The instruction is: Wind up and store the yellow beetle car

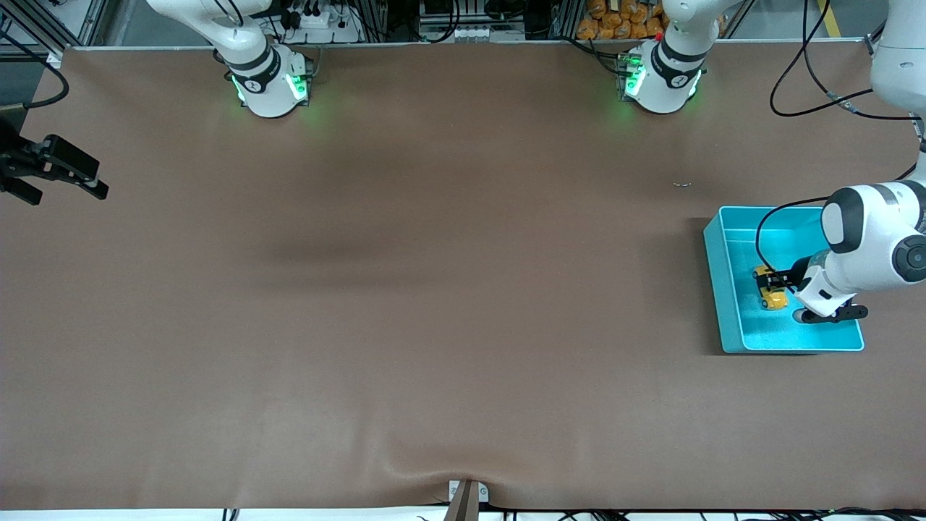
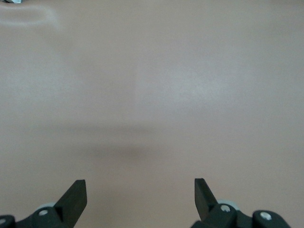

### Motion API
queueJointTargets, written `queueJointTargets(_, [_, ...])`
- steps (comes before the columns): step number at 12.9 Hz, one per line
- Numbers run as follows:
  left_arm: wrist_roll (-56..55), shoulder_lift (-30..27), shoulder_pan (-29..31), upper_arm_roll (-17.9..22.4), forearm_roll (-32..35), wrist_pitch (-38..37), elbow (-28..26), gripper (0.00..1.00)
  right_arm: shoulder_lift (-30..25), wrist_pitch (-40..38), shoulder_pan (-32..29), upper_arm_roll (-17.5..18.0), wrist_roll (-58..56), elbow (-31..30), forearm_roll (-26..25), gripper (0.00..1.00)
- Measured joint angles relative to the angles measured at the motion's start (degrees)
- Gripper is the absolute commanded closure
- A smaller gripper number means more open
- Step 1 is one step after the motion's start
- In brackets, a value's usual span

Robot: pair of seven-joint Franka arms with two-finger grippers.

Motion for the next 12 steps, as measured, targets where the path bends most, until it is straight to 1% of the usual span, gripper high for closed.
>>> queueJointTargets(2, [0.1,-0.6,0.0,-1.3,0.0,0.0,0.7,0.0,0.0,0.0,-0.2,0.0,0.0,-0.2,0.0,0.0])
queueJointTargets(4, [0.1,-3.4,-0.1,-4.5,0.0,-1.6,1.6,0.0,-0.1,0.0,-0.2,0.0,0.0,-0.2,0.0,0.0])
queueJointTargets(5, [0.1,-5.8,-0.1,-6.0,0.0,-3.1,2.0,0.0,-0.2,0.0,-0.2,0.0,0.0,-0.2,0.0,0.0])
queueJointTargets(8, [0.1,-15.4,-0.2,-9.6,0.0,-7.0,2.4,0.0,-0.7,0.0,-0.3,-0.1,0.0,-0.2,0.0,0.0])
queueJointTargets(10, [0.0,-20.9,-0.4,-11.6,-2.0,-12.6,2.9,0.0,-0.9,0.0,-0.3,-0.1,0.0,-0.2,0.0,0.0])
queueJointTargets(11, [0.1,-23.0,-0.9,-11.7,-4.2,-15.7,3.5,0.0,-0.9,0.0,-0.4,-0.2,0.0,-0.2,0.0,0.0])
queueJointTargets(12, [0.1,-24.5,-2.6,-10.6,-6.1,-18.9,4.5,0.0,-1.0,0.0,-0.5,-0.2,0.0,-0.2,0.0,0.0])
